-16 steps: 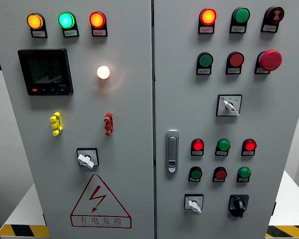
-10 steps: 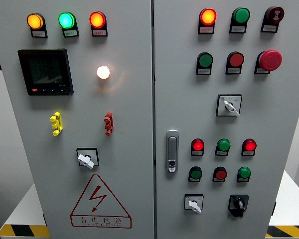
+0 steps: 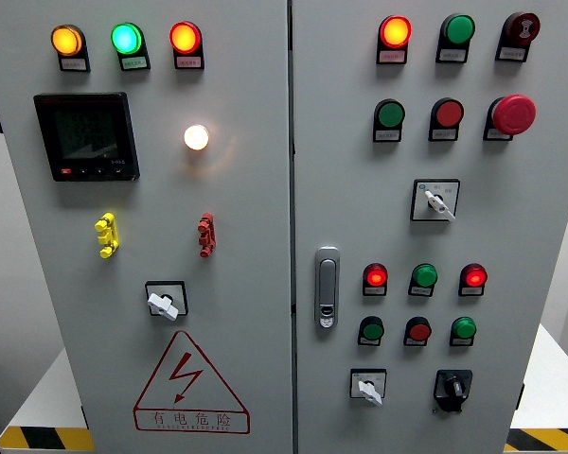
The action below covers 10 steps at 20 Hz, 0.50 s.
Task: Trip black knob to open circuit
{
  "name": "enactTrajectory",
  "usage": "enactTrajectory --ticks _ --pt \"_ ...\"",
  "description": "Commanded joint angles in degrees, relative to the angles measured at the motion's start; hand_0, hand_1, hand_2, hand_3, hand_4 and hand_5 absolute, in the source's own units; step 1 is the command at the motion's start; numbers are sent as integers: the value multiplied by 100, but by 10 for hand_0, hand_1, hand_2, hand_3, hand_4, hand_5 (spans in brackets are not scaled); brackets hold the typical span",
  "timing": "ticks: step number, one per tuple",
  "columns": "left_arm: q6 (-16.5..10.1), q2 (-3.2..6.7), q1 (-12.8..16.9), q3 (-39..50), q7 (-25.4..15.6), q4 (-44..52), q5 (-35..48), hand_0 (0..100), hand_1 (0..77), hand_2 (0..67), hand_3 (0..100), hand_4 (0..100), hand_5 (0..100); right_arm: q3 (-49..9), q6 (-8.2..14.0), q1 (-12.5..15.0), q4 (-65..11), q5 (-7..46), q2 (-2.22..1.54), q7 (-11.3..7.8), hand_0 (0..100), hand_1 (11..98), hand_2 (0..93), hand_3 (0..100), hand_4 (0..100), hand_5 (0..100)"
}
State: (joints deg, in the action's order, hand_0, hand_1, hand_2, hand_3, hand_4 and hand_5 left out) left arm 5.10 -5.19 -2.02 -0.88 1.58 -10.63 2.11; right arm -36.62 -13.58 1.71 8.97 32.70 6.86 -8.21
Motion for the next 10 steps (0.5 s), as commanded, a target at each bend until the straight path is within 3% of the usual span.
enactTrajectory --ticks 1,3,5,8,10 --pt "0 0 0 0 0 0 0 0 0 195 262 99 86 -1017 -311 -91 69 944 0 118 815 329 12 86 22 112" --pt "0 0 0 0 0 0 0 0 0 195 262 99 86 -2062 -425 -92 140 1953 0 232 812 331 12 86 22 111" --pt "0 0 0 0 0 0 0 0 0 195 262 99 86 -2751 -653 -162 175 2651 0 259 810 331 12 86 22 110" --pt "0 0 0 0 0 0 0 0 0 195 262 99 86 -3455 -778 -241 210 3171 0 268 809 331 12 86 22 110" --pt "0 0 0 0 0 0 0 0 0 195 262 99 86 -3361 -786 -311 446 3163 0 250 807 331 12 87 22 110"
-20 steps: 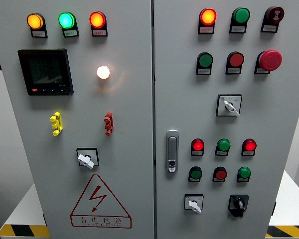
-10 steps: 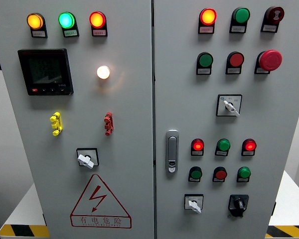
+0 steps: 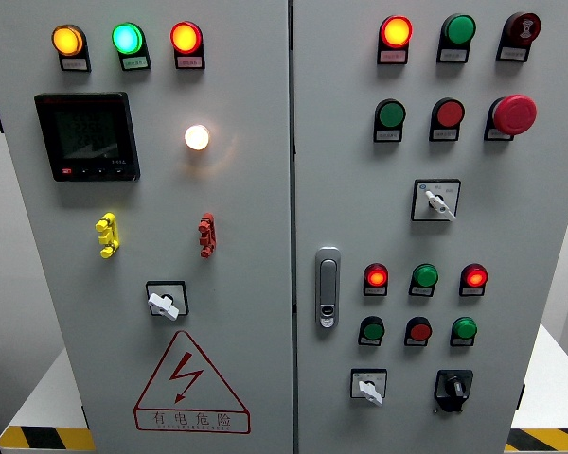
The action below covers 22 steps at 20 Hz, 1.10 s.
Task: Trip black knob to open circuit
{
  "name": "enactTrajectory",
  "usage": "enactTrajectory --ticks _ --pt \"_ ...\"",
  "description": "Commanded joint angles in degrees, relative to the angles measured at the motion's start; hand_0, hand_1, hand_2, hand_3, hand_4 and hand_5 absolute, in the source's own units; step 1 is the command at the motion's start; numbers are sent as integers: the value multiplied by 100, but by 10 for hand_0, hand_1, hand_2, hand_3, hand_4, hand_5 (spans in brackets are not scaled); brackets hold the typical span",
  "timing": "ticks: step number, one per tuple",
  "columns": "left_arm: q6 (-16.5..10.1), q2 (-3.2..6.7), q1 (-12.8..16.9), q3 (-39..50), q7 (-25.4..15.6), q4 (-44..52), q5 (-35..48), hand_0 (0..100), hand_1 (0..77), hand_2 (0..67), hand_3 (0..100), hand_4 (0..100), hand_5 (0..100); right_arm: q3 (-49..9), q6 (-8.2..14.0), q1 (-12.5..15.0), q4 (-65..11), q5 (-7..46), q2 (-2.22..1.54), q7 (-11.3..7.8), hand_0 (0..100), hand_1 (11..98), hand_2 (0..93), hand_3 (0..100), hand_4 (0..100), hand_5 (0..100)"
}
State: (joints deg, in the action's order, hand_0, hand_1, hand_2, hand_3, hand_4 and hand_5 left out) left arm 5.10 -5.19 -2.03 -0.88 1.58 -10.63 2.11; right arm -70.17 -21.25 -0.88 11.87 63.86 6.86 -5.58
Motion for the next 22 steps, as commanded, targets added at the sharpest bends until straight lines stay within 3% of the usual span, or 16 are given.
enactTrajectory --ticks 1,3,5,8,12,17,22 --pt "0 0 -7 0 0 0 0 0 0 195 262 99 86 56 -20 -79 210 22 0 -22 807 331 12 88 22 109" --pt "0 0 1 0 0 0 0 0 0 195 262 99 86 -188 -20 -79 237 83 8 -23 806 331 12 89 21 109" --pt "0 0 1 0 0 0 0 0 0 195 262 99 86 -801 -20 -79 228 380 9 -14 805 331 11 89 21 109" --pt "0 0 1 0 0 0 0 0 0 195 262 99 86 -1873 -37 -132 210 1713 9 -22 804 332 11 89 21 109" --pt "0 0 1 0 0 0 0 0 0 195 262 99 86 -2939 -134 -351 36 2946 17 -40 803 332 10 89 21 109" --pt "0 0 1 0 0 0 0 0 0 196 262 99 86 -3310 -134 -334 -1350 3344 35 -93 800 334 8 93 22 117" --pt "0 0 1 0 0 0 0 0 0 195 262 99 86 -3398 -134 -150 -3380 3335 35 -549 781 360 3 176 67 172"
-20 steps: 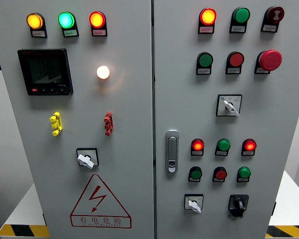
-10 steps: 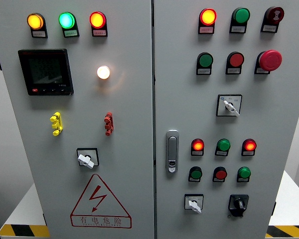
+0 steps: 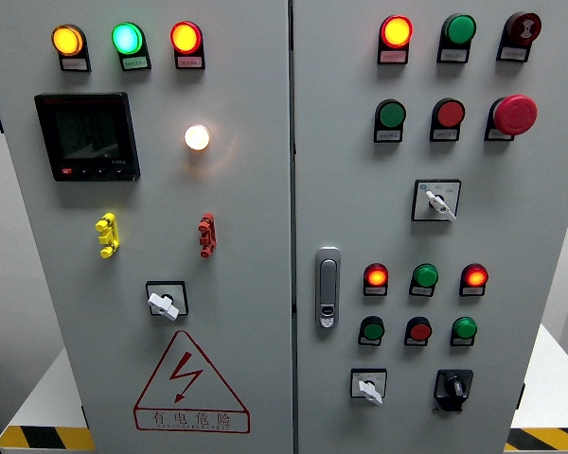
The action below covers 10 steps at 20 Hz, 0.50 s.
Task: Trip black knob to open circuit
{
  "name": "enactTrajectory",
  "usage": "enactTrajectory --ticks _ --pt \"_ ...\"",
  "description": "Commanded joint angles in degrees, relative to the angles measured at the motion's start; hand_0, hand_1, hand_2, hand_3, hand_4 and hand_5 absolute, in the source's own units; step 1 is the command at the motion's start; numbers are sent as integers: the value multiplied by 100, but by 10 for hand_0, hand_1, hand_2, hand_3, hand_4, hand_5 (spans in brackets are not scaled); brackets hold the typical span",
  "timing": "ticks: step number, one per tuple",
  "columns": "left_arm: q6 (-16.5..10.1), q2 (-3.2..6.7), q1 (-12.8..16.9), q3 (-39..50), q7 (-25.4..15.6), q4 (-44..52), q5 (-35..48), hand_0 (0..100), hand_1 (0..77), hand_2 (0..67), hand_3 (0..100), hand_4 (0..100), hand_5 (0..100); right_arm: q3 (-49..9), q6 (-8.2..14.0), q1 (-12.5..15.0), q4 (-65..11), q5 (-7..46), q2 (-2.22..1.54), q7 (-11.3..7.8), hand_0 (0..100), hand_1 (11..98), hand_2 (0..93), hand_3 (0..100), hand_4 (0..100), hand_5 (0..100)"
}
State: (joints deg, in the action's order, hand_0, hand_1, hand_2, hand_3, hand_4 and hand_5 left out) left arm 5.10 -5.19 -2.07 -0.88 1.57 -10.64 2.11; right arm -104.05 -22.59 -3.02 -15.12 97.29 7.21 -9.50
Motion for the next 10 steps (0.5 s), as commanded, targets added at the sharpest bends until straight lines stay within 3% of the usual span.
enactTrajectory --ticks 1,2,6,10 --pt "0 0 5 0 1 0 0 0 0 195 262 99 86 -10 1 126 -1094 -8 0 -244 777 365 2 196 79 192" --pt "0 0 5 0 1 0 0 0 0 195 262 99 86 -1 -8 213 -1594 -17 0 -341 768 379 0 234 116 223" --pt "0 0 5 0 1 0 0 0 0 195 262 99 86 166 -17 469 -3116 -69 0 -359 755 427 0 357 286 368" --pt "0 0 5 0 1 0 0 0 0 195 262 99 86 438 -8 776 -4514 -87 -9 -368 778 443 0 401 356 415"
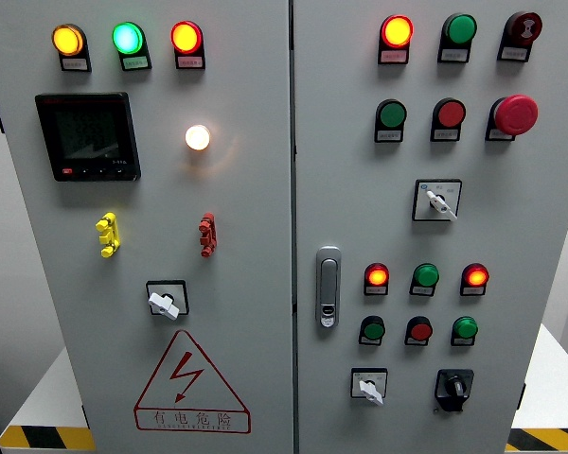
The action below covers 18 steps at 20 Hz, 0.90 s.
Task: Trip black knob to open circuit
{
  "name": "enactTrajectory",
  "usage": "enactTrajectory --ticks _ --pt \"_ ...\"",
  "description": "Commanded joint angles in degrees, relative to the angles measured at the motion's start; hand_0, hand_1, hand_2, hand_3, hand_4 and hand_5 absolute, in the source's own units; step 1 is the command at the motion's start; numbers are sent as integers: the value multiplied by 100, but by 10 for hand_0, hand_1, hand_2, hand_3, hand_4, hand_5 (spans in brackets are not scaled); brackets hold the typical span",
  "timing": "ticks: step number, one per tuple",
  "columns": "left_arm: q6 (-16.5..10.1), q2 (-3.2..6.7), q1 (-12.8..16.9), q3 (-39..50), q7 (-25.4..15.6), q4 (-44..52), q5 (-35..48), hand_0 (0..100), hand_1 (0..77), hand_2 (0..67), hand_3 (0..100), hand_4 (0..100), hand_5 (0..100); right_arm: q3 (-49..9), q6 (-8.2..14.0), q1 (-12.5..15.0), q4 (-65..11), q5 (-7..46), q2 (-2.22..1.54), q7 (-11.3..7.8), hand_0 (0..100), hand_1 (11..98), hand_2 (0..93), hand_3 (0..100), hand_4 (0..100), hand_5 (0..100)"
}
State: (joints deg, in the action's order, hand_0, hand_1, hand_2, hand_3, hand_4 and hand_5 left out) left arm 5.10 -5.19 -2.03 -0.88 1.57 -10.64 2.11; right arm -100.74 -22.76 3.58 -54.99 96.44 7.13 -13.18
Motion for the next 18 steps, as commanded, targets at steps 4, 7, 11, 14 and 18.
enactTrajectory --ticks 4,7,11,14,18 --pt "0 0 1 0 1 0 0 0 0 195 262 99 86 256 53 291 -1626 -116 -10 8 798 452 0 438 416 451" --pt "0 0 1 0 1 0 0 0 0 195 262 99 86 423 175 380 -2172 -222 -10 8 805 470 0 496 454 487" --pt "0 0 1 0 1 0 0 0 0 196 262 99 86 582 500 336 -2595 -231 -1 8 840 482 0 692 656 641" --pt "0 0 1 0 1 0 0 0 0 196 262 99 86 599 685 117 -2648 -353 8 17 873 496 0 759 712 816" --pt "0 0 1 0 1 0 0 0 0 196 262 99 86 687 1002 -138 -2674 -731 17 79 941 547 0 786 878 1000"
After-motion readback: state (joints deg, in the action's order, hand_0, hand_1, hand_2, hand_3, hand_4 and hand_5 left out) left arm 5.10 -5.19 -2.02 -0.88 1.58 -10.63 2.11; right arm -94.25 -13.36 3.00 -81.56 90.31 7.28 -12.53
